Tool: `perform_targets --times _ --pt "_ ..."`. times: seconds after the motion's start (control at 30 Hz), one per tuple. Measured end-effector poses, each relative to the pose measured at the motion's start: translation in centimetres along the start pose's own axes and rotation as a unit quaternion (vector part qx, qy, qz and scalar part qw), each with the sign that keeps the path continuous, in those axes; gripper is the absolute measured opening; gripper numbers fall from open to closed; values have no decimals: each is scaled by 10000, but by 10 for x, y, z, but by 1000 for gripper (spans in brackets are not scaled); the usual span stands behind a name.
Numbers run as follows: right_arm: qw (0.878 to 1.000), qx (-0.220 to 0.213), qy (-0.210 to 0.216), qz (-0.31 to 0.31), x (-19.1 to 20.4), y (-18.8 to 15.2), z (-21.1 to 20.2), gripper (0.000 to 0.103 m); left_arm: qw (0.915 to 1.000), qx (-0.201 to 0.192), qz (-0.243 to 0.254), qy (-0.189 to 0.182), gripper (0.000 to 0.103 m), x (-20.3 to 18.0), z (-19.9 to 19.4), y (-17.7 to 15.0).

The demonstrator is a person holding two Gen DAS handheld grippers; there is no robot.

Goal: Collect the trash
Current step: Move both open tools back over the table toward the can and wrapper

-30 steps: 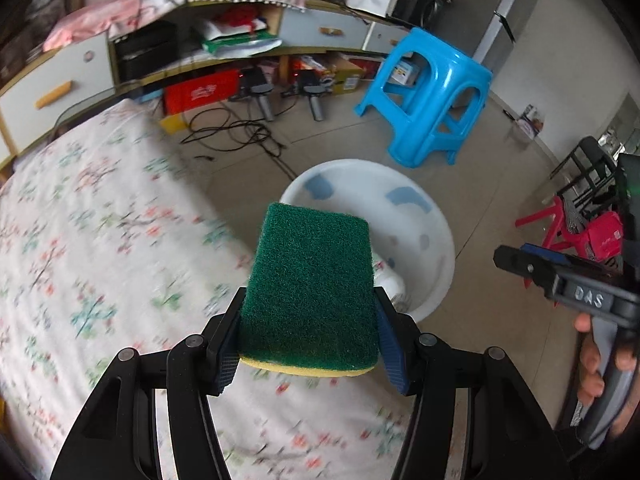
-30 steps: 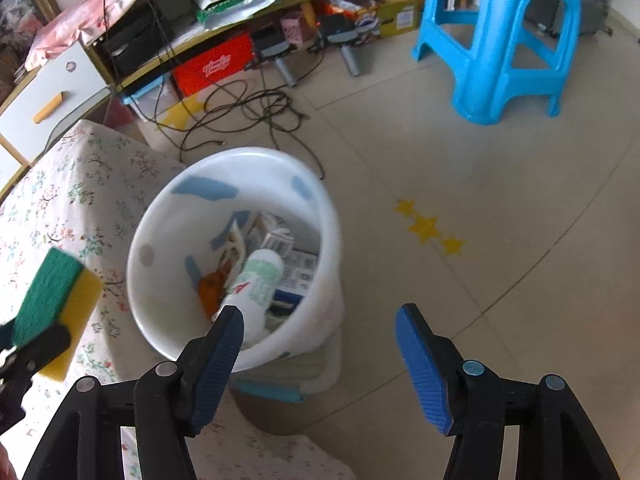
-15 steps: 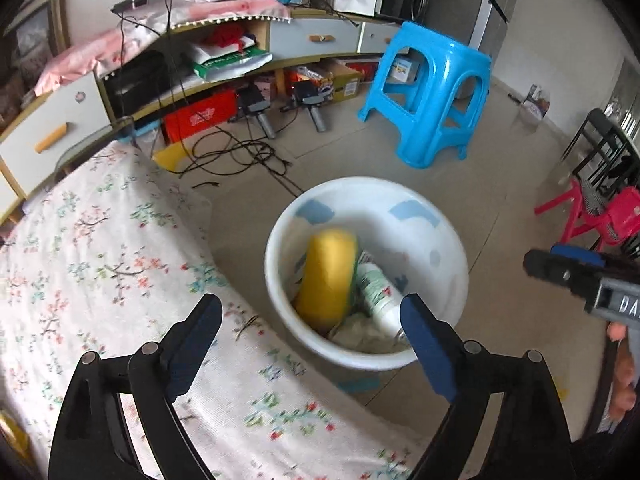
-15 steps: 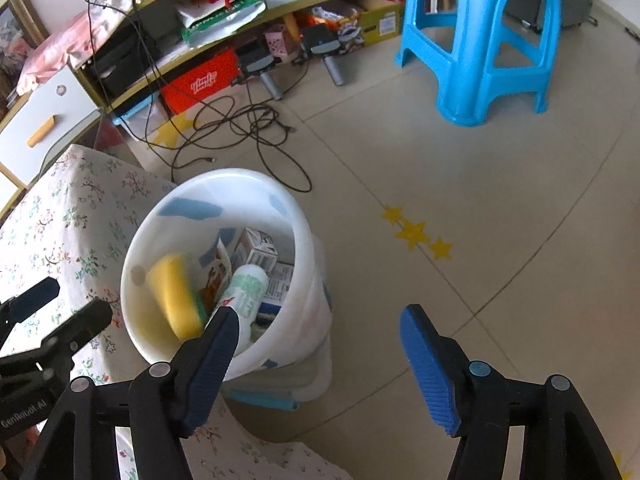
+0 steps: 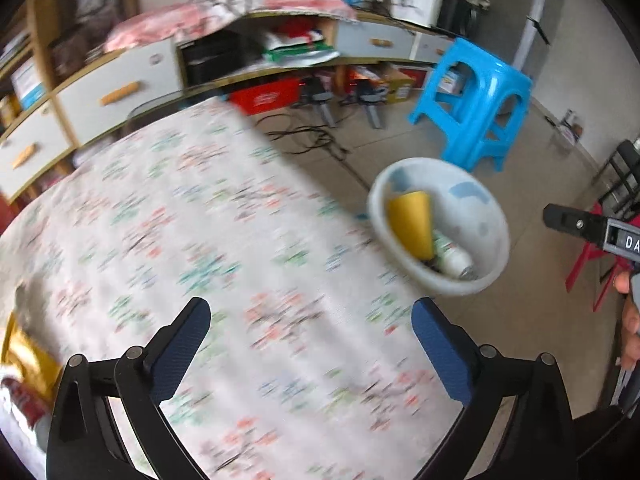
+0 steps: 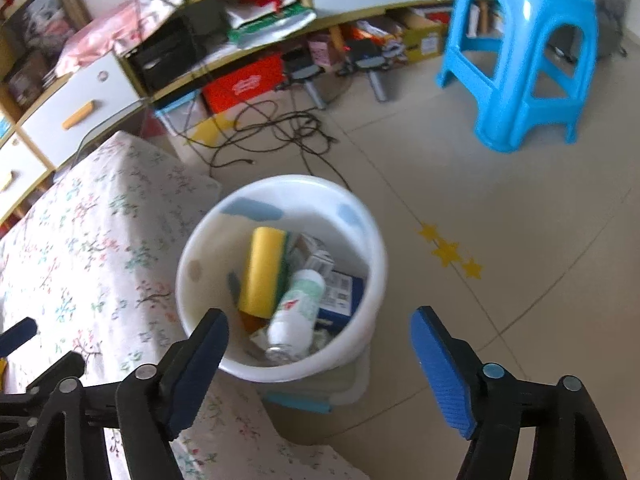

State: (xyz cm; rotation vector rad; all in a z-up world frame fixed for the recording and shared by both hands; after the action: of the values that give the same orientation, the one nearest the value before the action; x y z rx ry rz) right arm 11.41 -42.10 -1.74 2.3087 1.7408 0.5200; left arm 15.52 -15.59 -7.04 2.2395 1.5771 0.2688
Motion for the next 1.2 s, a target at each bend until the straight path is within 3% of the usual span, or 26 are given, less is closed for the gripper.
perform_targets --times 0.3,0.5,0.7,0.83,0.9,1.1,1.2 --pt "9988 13 38 -492 51 -6 6 84 9963 173 -747 395 102 81 -19 -45" --pt "9971 60 77 -752 86 -10 12 84 9890 229 -1223 798 102 130 -34 -70" --pt "9941 89 134 -1073 125 -17 18 85 9723 169 -2053 1106 102 182 -53 -92" --pt "9918 119 141 -1268 149 -22 24 85 9523 188 -2690 1431 102 216 -57 -108" --pt "9904 140 154 -1366 161 -24 27 85 9458 249 -2921 1397 102 228 -53 -113" --pt "9876 192 139 -1555 190 -28 37 85 9293 222 -3595 822 101 257 -40 -125" --pt "9860 233 150 -1645 203 -31 42 85 9224 191 -3817 563 92 265 -35 -129"
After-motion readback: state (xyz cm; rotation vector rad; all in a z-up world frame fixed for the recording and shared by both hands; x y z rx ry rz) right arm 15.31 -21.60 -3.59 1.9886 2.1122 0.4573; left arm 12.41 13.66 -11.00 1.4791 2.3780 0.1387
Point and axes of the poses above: each gripper's, at about its wrist camera, not at the fingertips, and z roughly the way its jaws point, x to its left, y to its top, the point moved 3 cm from there along z, roughly the way its jaws point, and after that the axes turned 9 degrees about x, right-handed, at the moved point
